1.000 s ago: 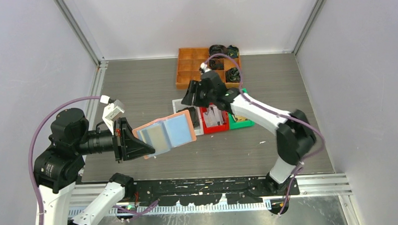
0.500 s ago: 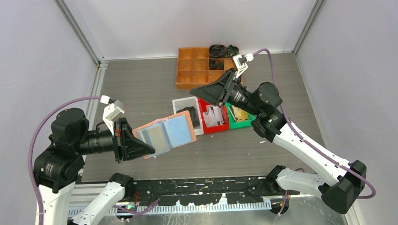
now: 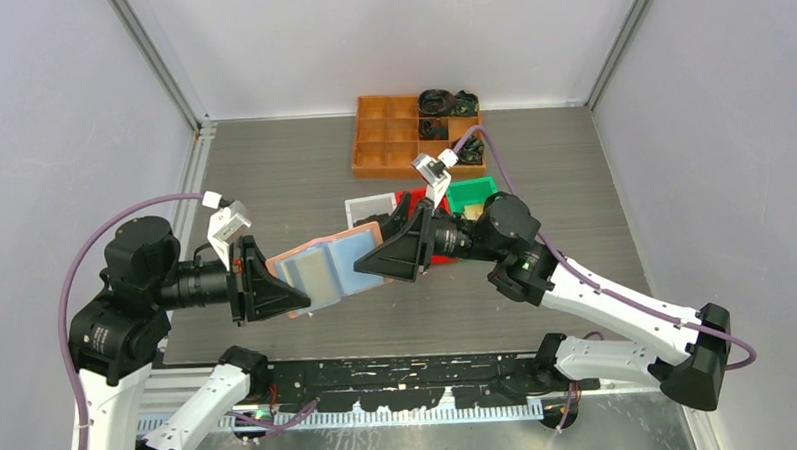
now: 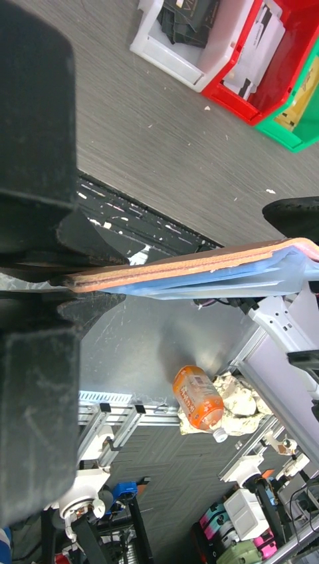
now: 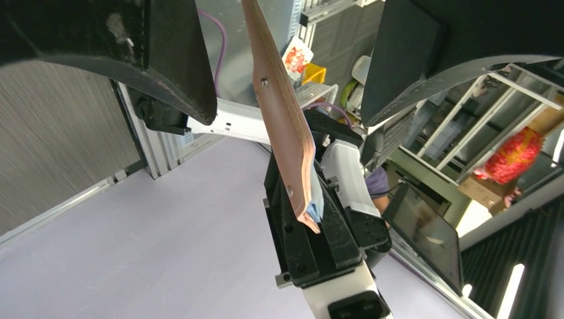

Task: Take the credit cards out of the card holder
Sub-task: Remove the credit card from the card holder.

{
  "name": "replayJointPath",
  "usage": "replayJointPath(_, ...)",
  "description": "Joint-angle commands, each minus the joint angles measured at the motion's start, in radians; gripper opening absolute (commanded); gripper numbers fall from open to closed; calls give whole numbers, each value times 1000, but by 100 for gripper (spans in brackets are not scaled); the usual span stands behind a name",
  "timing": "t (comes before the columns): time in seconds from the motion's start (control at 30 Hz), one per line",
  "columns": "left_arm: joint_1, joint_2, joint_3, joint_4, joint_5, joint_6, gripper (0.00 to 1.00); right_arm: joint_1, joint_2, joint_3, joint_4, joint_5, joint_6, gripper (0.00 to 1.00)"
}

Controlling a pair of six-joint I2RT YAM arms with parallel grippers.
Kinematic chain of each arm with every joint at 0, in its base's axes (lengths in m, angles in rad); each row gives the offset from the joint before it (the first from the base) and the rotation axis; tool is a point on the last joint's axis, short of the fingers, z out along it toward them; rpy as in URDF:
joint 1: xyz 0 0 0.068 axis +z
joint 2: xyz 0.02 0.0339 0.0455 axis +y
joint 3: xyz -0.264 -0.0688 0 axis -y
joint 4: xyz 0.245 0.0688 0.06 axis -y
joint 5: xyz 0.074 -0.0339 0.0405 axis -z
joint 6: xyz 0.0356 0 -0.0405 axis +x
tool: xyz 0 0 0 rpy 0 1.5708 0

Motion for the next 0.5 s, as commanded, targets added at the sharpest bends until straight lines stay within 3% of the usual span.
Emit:
replayJointPath(0.0,0,3,4,8,-1,20,0,38,-23,13,-41,50,-110,77)
replayJointPath(0.23,0,5,-2,2,-15,27,0,109,22,35,-98,148,-174,19)
replayJointPath(0.33,0,-2,-7,0,-34,33,0,122,21,33,-116,202,-185,11)
replayJointPath(0.47,0,-2,-8,-7,-43,40,13,122,-13,-4,-72,257,-184,1)
